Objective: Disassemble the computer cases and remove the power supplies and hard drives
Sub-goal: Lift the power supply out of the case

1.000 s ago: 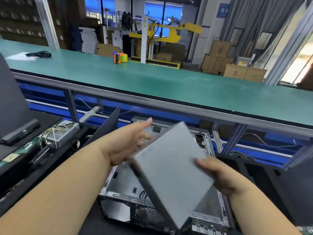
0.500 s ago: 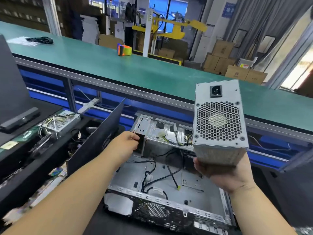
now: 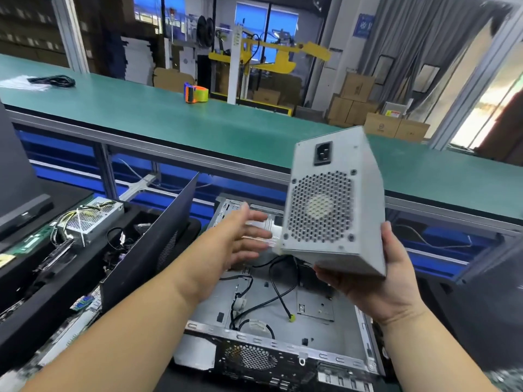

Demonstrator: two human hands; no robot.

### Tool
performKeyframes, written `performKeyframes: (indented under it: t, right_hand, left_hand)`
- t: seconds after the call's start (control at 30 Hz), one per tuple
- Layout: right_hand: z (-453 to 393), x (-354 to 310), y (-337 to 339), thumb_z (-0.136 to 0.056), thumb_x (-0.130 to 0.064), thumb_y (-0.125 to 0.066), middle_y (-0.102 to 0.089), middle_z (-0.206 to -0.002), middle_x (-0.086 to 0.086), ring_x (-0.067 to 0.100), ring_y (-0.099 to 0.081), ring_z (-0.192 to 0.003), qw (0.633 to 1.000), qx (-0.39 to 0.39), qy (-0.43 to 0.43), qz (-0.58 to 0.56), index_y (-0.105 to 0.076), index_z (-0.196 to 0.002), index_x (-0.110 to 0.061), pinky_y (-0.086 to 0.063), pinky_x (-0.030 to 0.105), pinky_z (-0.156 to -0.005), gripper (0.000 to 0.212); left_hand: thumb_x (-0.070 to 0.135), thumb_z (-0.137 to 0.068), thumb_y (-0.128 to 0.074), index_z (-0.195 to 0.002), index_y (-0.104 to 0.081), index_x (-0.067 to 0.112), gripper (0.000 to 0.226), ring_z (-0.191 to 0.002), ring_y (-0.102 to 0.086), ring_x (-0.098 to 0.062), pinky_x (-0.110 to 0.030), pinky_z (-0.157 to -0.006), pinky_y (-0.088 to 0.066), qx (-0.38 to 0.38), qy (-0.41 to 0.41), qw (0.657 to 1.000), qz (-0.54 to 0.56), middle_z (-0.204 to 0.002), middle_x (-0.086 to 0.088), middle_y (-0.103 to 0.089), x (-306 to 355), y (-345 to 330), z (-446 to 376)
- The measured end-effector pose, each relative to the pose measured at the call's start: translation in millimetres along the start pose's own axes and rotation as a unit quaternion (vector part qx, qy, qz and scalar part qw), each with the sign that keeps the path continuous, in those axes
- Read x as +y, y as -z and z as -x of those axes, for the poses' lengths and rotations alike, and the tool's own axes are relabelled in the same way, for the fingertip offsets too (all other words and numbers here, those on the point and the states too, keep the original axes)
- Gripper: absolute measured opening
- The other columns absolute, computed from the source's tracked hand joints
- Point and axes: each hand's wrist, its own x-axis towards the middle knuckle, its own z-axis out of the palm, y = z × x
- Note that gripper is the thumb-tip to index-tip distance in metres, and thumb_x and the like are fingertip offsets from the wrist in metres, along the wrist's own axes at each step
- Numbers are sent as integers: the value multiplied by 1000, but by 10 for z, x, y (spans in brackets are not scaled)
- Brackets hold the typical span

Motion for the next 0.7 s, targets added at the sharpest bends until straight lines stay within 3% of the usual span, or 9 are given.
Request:
performKeyframes:
  t: [0.07, 0.13, 0.2, 0.27, 0.33, 0.4, 0.5, 0.6, 0.7]
  right_hand:
    - [53, -28, -31, -73, -56, -72, -68, -122, 17, 38, -70, -98, 998, 48, 29, 30, -64, -126, -16, -58, 52, -70, 67]
    - [115, -29, -78, -69, -53, -72, -74, -112, 13, 28, -74, -90, 991, 94, 45, 84, -71, -114, -15, -59, 39, -61, 58]
    - [187, -31, -145, -63, -54, -78, -76, -106, 7, 21, -75, -88, 978, 112, 36, 172, -78, -102, -17, -57, 34, -66, 54]
    - [243, -27, -213, -56, -66, -80, -76, -108, 1, 18, -73, -97, 956, 107, 18, 274, -74, -110, -17, -52, 38, -84, 73]
    - [281, -22, -265, -48, -77, -77, -75, -109, -3, 19, -70, -102, 931, 101, 17, 350, -68, -116, -18, -49, 42, -94, 91]
    - [321, -21, -311, -50, -79, -72, -75, -105, -6, 14, -69, -99, 921, 81, 23, 380, -71, -107, -25, -49, 39, -89, 79]
    - [381, -48, -316, -71, -82, -50, -73, -105, -7, 14, -69, -93, 915, 39, 0, 401, -74, -102, -36, -49, 34, -84, 61]
    - [409, -87, -257, -91, -54, -48, -72, -89, 3, 17, -66, -70, 939, 55, 64, 332, -76, -99, -22, -53, 26, -65, 43]
    - [416, -90, -111, -85, -16, -58, -68, -87, 1, 13, -59, -67, 901, 185, 174, 353, -70, -88, -22, -48, 21, -61, 13]
  left_hand:
    - [77, -81, -44, -134, -54, 23, 76, -107, -66, -24, -39, -96, -50, -68, -31, 997, 21, -118, -8, -69, 178, -46, 80]
    - [82, -72, -50, -131, -56, 37, 74, -110, -65, -24, -39, -97, -49, -104, -36, 994, 11, -122, -7, -68, 289, -95, 138]
    - [79, -66, -59, -128, -58, 41, 73, -105, -68, -23, -41, -97, -49, -98, -6, 995, 4, -115, -1, -71, 283, -163, 159]
    - [67, -63, -67, -130, -58, 33, 75, -106, -67, -27, -44, -95, -52, -69, 44, 996, 35, -113, 0, -73, 179, -242, 162]
    - [52, -68, -77, -124, -63, 27, 62, -110, -66, -30, -50, -99, -50, -12, 77, 992, 96, -113, -3, -73, 50, -310, 164]
    - [47, -67, -73, -112, -70, 21, 52, -99, -71, -28, -51, -94, -52, 57, 93, 980, 164, -107, -7, -75, -69, -309, 183]
    - [51, -70, -66, -102, -75, 22, 44, -80, -74, -28, -44, -65, -58, 107, 81, 964, 231, -101, -8, -76, -195, -215, 239]
    - [59, -73, -65, -96, -79, 23, 46, -78, -73, -31, -44, -64, -57, 107, 92, 942, 306, -102, -10, -74, -296, -95, 303]
    - [67, -72, -62, -96, -79, 23, 52, -78, -71, -34, -47, -72, -56, 91, 110, 930, 339, -99, -13, -73, -317, -20, 365]
